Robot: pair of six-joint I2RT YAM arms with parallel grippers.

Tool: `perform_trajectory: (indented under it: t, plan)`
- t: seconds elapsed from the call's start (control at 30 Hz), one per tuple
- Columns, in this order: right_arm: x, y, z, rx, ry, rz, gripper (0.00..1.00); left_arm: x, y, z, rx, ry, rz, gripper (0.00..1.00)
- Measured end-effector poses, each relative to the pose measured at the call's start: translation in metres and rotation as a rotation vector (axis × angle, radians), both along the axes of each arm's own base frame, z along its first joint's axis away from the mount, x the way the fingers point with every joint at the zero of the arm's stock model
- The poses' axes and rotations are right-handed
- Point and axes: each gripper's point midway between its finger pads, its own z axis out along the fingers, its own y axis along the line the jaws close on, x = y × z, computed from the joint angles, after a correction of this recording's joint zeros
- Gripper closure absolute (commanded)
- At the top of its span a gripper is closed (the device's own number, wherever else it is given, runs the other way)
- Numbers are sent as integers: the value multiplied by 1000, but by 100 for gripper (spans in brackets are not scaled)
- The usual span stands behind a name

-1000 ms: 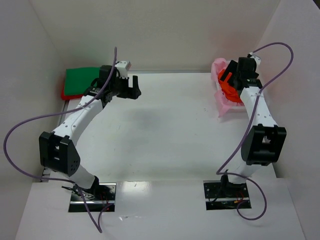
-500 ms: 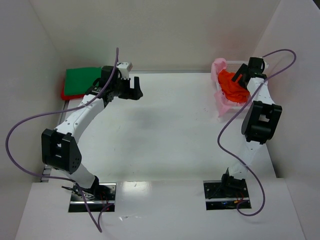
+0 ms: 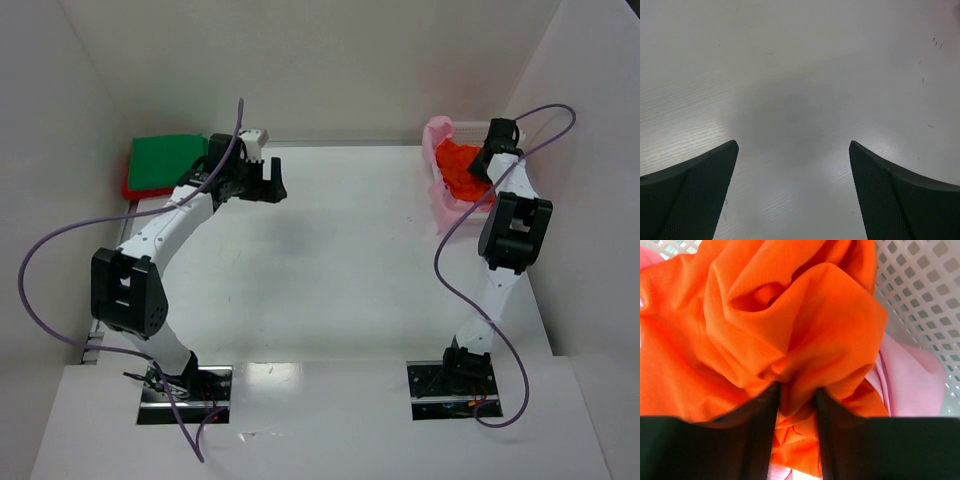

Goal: Fold and stack the t-shirts
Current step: Grab crumpled tshirt from bin with the left arm, then flatten out the tshirt

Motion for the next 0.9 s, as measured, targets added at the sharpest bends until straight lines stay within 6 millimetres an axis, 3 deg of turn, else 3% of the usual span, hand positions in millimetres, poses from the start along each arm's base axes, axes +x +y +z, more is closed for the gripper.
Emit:
perform_trajectory:
  t: [0.07, 0.1, 0.23, 0.33, 0.4, 0.47, 0.5, 0.57, 0.6, 0.63, 0.7, 0.73, 0.77, 0.8, 0.83, 0.9]
  plan:
    - [1, 0, 0, 2, 0, -3, 91, 1, 0, -4, 4, 11, 0, 1]
    - [1, 0, -1, 0, 1, -1, 100, 1, 0, -4, 4, 13, 0, 1]
    - [0, 0, 4, -2, 9, 3, 100, 1, -2, -3, 1, 16, -8, 1]
    - [1, 4, 19, 10, -16, 23, 100, -6, -20, 12, -60, 0, -135, 1]
    - [-4, 15, 41, 19, -48, 58, 100, -14, -38, 27, -106, -31, -255, 1]
    - [-8, 30, 79, 18, -109, 98, 100, -28, -65, 46, -144, -80, -404, 1]
    - [-12, 47, 117, 3, -174, 132, 100, -35, -76, 52, -158, -95, -457, 1]
    - [-19, 76, 169, -21, -265, 187, 100, -45, -92, 60, -173, -117, -534, 1]
    - [-25, 97, 196, -30, -316, 226, 100, -53, -103, 64, -184, -132, -586, 1]
    - [-39, 135, 240, -39, -402, 298, 100, -59, -111, 66, -194, -140, -621, 1]
    - [-61, 182, 286, -24, -501, 398, 100, -76, -132, 73, -220, -165, -719, 1]
    - [-77, 206, 310, -5, -555, 455, 100, -78, -135, 74, -225, -170, -732, 1]
    - [-105, 240, 341, 43, -634, 539, 100, -83, -143, 77, -234, -183, -756, 1]
    - [-112, 247, 347, 56, -650, 559, 100, -85, -161, 84, -244, -234, -783, 1]
    - [-134, 263, 363, 98, -695, 603, 100, -85, -168, 88, -250, -255, -784, 1]
    - [-166, 284, 360, 187, -699, 661, 100, -80, -189, 91, -260, -299, -765, 3]
